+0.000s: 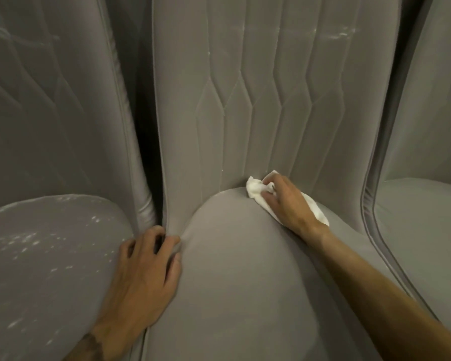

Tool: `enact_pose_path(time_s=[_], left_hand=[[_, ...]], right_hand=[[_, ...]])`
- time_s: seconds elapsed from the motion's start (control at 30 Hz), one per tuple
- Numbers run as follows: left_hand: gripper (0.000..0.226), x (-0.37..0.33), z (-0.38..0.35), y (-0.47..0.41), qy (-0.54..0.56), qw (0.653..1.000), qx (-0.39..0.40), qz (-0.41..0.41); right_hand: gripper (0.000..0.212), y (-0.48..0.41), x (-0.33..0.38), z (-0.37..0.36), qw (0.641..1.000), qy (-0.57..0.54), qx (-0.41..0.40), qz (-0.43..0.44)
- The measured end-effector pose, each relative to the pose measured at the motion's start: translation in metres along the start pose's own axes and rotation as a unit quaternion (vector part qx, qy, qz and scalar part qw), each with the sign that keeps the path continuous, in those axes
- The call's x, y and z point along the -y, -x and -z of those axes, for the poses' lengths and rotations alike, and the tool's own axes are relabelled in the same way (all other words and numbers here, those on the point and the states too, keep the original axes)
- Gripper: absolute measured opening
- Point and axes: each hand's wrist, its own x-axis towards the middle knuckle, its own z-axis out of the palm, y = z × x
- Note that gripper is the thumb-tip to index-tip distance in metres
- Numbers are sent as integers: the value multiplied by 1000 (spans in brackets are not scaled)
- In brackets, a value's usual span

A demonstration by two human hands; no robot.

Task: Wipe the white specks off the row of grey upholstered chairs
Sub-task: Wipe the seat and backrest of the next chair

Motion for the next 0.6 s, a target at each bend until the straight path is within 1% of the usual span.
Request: enact_pose_path(time_s=[0.07, 0.13, 0.17, 0.2, 0.27, 0.33, 0.37, 0.43, 0.5, 0.53, 0.6], left_hand=[[31, 1, 0, 0, 0, 1000, -5, 3], [30, 1, 0, 0, 4, 1000, -2, 5], [30, 0, 0, 0, 6, 1000, -1, 5], [29, -1, 0, 0, 7, 1000, -2, 3], [29, -1, 1, 0, 8, 1000, -1, 4], [29, -1, 2, 0, 7, 1000, 3, 3], [30, 0, 2, 0, 6, 1000, 4, 2], [31, 1, 2, 0, 4, 1000, 3, 2], [31, 0, 3, 0, 6, 1000, 3, 5], [31, -1, 3, 0, 7, 1000, 4, 7], [31, -2, 4, 1, 10, 1000, 10, 7]], right_hand=[[20, 8, -16, -4, 997, 36, -60, -20], [21, 9, -18, -13, 994, -5, -100, -51], [19, 7, -12, -18, 993, -37, -103, -53], [16, 3, -5, -22, 992, -63, -98, -46], [12, -7, 8, -27, 993, -90, -76, 4], [11, -9, 8, -21, 994, -86, -40, 62], [12, -8, 2, -17, 994, -69, -26, 75], [15, -4, -17, -11, 998, -34, -24, 56], [18, -3, -24, -10, 998, -33, -47, 19], [17, -4, -19, -13, 998, -42, -54, 18], [10, -9, 1, -21, 995, -75, -42, 60]])
